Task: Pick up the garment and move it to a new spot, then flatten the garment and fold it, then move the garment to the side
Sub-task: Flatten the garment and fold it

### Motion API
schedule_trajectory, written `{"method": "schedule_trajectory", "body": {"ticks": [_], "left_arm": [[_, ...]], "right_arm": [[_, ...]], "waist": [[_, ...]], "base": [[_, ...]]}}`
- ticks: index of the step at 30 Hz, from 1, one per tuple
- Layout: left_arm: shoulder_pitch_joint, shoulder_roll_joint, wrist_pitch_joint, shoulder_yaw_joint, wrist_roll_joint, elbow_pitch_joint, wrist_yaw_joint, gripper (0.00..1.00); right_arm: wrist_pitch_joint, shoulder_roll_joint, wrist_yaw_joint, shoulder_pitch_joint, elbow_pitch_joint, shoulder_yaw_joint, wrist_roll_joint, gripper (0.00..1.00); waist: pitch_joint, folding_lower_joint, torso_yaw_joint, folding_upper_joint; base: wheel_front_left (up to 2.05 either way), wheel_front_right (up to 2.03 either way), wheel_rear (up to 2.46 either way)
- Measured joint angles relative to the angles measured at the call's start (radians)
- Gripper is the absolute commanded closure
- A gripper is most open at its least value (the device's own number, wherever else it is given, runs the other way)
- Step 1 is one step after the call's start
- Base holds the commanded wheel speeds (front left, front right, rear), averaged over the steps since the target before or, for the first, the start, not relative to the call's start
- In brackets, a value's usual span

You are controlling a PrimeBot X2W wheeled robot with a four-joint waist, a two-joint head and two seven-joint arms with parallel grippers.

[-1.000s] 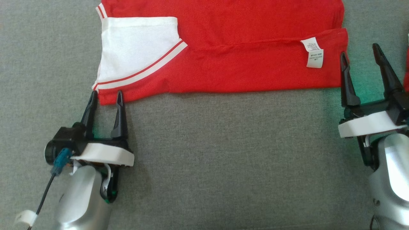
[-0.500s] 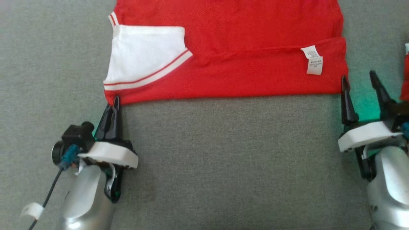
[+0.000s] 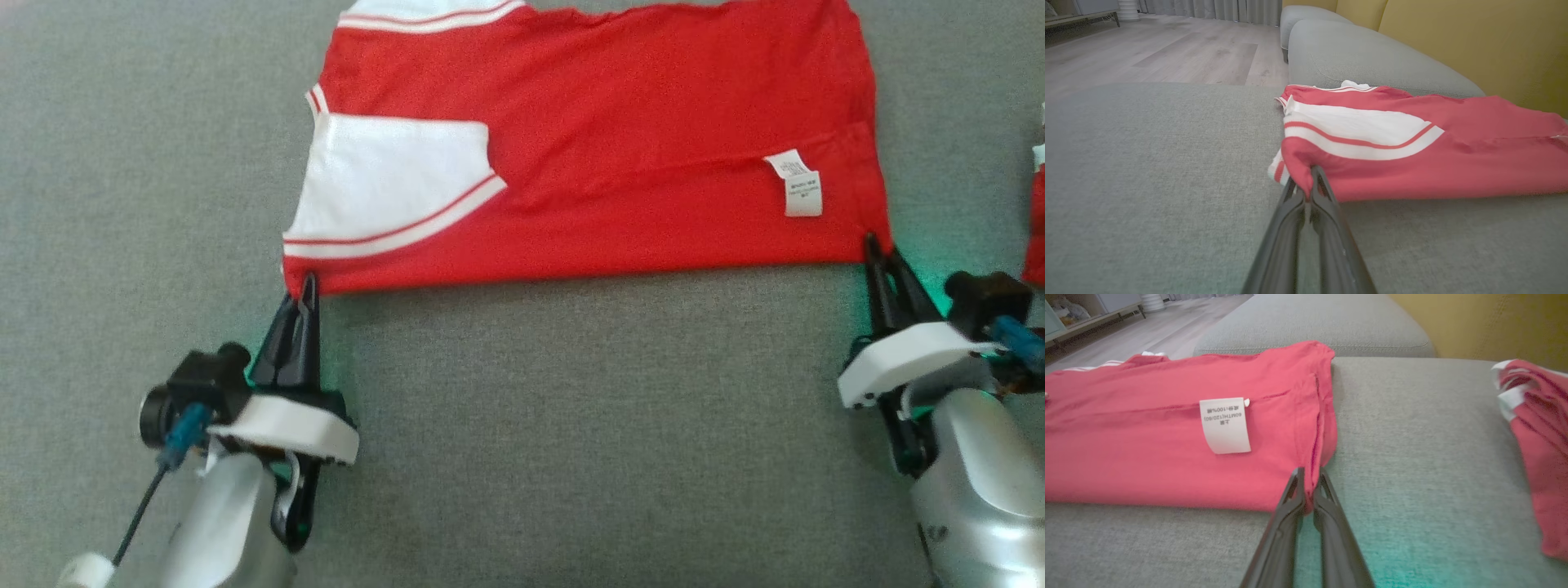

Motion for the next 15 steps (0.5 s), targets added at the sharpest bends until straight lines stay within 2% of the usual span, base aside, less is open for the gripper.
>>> {"method": "schedule_trajectory", "body": {"ticks": [7, 11, 15], "left_arm": [[0.126, 0.0, 0.0, -0.011, 0.009, -0.077, -0.01, 1.0], [0.239, 0.0, 0.0, -0.033, 0.009, -0.135, -0.017, 1.0], [0.344, 0.005, 0.003, -0.054, 0.02, -0.173, -0.017, 1.0]], "right_arm": [[-0.02, -0.044, 0.0, 0.087, -0.078, -0.013, 0.032, 1.0], [0.002, -0.073, 0.0, 0.239, -0.16, -0.016, 0.03, 1.0], [0.042, -0.078, 0.0, 0.391, -0.299, -0.046, 0.018, 1.0]], "waist": [[-0.054, -0.0001, -0.007, 0.0], [-0.087, -0.0002, -0.01, 0.0], [-0.108, -0.0002, -0.01, 0.0]], "base": [[0.0, 0.0, 0.0], [0.0, 0.0, 0.0], [0.0, 0.0, 0.0]]}}
